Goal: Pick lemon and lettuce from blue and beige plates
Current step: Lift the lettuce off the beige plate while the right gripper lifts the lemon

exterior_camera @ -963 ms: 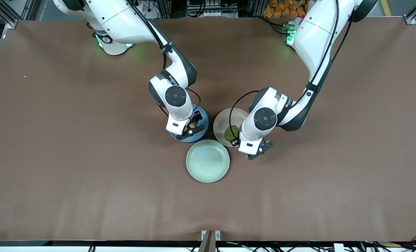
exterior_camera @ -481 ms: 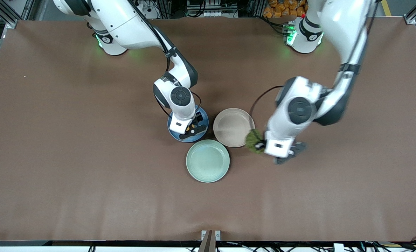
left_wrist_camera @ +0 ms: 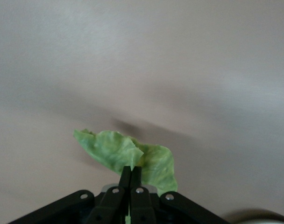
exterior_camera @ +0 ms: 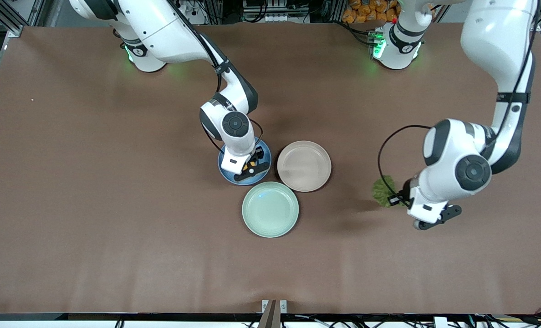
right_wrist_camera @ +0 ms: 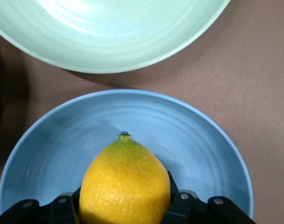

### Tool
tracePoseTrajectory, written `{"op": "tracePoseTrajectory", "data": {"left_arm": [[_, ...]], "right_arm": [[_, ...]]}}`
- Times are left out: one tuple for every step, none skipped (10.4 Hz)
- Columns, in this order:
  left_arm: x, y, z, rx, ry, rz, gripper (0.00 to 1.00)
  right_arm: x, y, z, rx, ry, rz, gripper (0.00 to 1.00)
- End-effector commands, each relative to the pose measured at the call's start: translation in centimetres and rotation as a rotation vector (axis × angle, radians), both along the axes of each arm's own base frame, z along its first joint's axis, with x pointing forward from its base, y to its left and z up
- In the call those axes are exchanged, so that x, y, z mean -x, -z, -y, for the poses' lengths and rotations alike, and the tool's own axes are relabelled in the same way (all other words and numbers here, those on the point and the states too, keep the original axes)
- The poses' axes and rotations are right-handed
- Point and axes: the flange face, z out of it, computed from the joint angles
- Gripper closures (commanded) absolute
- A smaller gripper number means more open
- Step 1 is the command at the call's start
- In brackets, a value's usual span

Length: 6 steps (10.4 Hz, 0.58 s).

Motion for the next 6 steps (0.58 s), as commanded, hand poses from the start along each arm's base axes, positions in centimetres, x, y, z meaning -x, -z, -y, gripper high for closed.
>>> {"op": "tracePoseTrajectory", "data": {"left_arm": [[-0.4, 3.2, -2.0, -0.066, 0.040, -0.026, 1.00], [-0.4, 3.4, -2.1, -0.066, 0.037, -0.029, 0.81], [-0.4, 3.0, -2.2, -0.066, 0.037, -0.023, 0.01], [-0.7, 1.8, -2.5, -0.068, 0.033, -0.005, 0.00], [-0.7, 0.4, -2.6, -0.067, 0.074, 0.002, 0.00], [-0.7, -1.0, -2.9, -0.064, 0.124, 0.007, 0.00]], "right_arm": [[-1.1, -4.4, 1.0, 0.022, 0.029, -0.009, 0.91], [-1.7, -5.7, 1.9, 0.024, 0.044, -0.016, 0.92], [-2.1, -7.1, 2.8, 0.017, 0.058, -0.034, 0.93], [-2.7, -8.3, 4.2, 0.016, 0.075, -0.052, 0.93], [-3.7, -9.4, 6.0, 0.013, 0.084, -0.058, 0.93], [-4.5, -10.3, 7.9, 0.014, 0.086, -0.075, 0.93]]}}
